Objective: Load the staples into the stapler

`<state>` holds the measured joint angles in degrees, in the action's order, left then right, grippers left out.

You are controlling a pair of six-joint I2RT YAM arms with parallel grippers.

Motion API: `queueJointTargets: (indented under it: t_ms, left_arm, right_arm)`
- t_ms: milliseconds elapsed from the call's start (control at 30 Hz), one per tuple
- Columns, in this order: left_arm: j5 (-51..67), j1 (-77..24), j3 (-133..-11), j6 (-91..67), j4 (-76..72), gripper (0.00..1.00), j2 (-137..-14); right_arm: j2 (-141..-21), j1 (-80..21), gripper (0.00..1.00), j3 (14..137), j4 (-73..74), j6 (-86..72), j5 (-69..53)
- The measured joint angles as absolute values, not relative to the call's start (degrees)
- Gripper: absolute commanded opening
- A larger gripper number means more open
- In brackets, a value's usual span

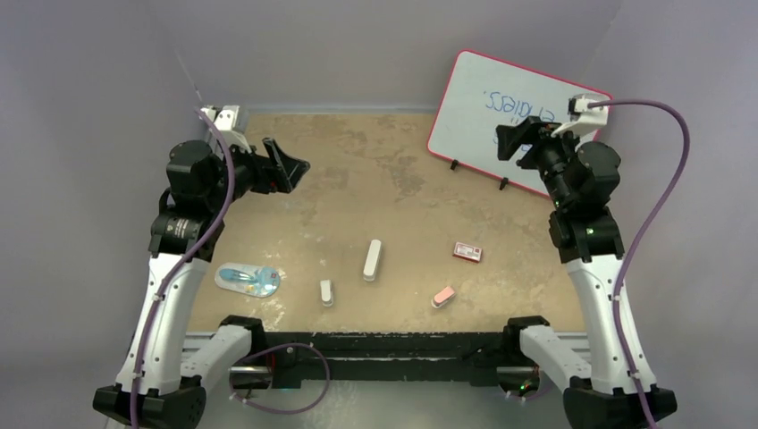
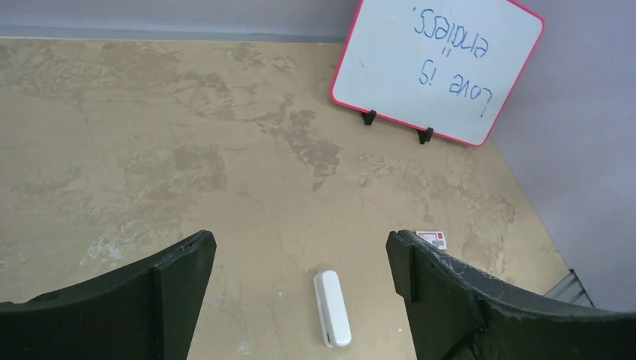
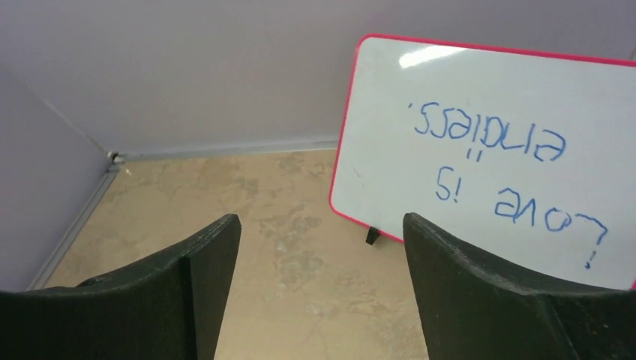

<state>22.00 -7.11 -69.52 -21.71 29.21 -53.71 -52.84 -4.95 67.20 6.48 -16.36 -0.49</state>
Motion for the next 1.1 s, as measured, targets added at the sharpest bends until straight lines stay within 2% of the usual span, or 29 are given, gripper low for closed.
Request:
queueJointTargets:
  t_ms: [233, 433, 633, 867, 1100]
  left_arm:
    - [28.0, -7.0, -65.2, -23.6, 24.6, 0.89, -52.4]
    - [32.2, -7.0, -63.1, -25.9, 21.2, 0.89, -52.7]
    - [33.6, -7.0, -61.1, -27.0, 18.6, 0.89, -54.9]
    - [41.1, -6.9, -55.3, -32.8, 15.3, 0.85, -64.1]
    - [47.8, -9.1, -49.1, -41.3, 9.9, 0.82, -72.6]
  right_arm:
    - [-57.6, -6.8, 0.85, 66.0, 4.7, -8.5, -10.5]
    - [-68.5, -13.6, 0.86, 66.4, 4.5, 0.2, -11.2]
    - [-73.8, -17.3, 0.93, 63.2, 6.1, 13.9, -12.1]
    - [-77.1, -20.7, 0.92, 59.4, 10.4, 27.1, -12.3]
    - [-82.2, -21.5, 0.92, 57.0, 16.6, 30.0, -6.4]
